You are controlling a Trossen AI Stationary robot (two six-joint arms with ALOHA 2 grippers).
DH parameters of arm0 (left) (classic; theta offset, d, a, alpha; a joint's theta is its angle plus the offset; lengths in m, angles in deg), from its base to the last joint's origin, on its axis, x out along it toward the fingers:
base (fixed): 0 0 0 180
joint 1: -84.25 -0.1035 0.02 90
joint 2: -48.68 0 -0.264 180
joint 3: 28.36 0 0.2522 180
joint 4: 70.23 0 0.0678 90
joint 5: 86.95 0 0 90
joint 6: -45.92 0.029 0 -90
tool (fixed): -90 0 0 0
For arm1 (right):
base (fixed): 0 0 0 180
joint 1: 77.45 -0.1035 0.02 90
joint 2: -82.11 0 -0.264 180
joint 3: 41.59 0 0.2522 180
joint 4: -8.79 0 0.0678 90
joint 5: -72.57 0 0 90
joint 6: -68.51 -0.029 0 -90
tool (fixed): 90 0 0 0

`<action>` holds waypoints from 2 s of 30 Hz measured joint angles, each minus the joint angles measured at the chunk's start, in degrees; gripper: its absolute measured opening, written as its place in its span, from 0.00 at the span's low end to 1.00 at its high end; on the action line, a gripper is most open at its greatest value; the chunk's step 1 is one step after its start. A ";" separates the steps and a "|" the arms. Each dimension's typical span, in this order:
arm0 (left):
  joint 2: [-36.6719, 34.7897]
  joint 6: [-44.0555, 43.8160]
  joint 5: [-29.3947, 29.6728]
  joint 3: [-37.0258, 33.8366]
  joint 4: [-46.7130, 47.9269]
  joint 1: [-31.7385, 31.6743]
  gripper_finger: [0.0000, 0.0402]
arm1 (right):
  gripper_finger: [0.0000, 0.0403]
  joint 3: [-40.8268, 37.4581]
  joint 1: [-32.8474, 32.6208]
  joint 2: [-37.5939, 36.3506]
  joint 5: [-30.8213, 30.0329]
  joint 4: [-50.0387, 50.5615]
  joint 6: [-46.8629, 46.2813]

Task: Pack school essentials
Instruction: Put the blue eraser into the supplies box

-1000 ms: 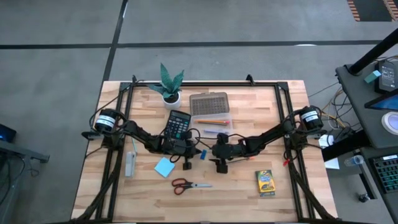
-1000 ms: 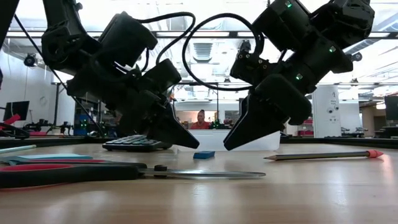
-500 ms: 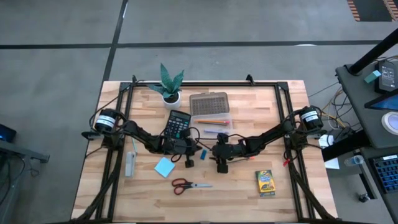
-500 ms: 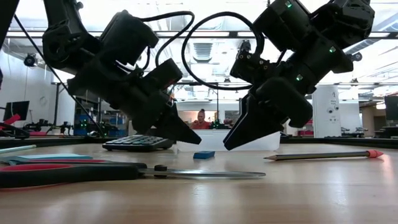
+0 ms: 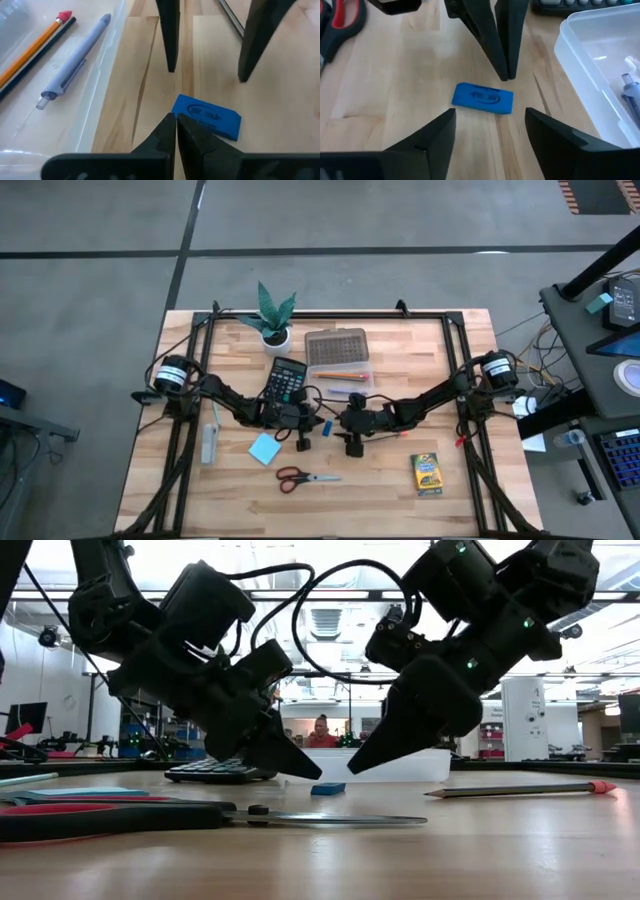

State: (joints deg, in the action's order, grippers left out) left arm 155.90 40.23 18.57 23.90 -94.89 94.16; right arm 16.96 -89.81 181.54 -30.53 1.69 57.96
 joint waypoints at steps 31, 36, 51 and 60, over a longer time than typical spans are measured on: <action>0.00 0.11 -1.58 -0.67 0.38 -0.02 0.00 | 0.61 2.94 0.00 10.99 -4.44 -11.70 -2.73; 0.00 0.13 -1.61 -0.67 0.39 0.00 0.00 | 0.61 3.73 0.00 11.97 -3.30 -11.68 -2.39; 0.00 0.11 -1.78 -0.79 0.37 0.02 0.00 | 0.56 3.80 -0.28 9.56 -2.87 -4.16 -1.55; -5.16 0.35 -1.72 -1.35 5.30 0.37 0.00 | 0.38 3.61 -0.36 9.53 -2.37 -4.14 -0.85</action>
State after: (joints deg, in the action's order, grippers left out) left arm 150.74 40.57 16.85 22.55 -89.59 94.53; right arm 20.57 -90.17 191.08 -32.91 -2.45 57.11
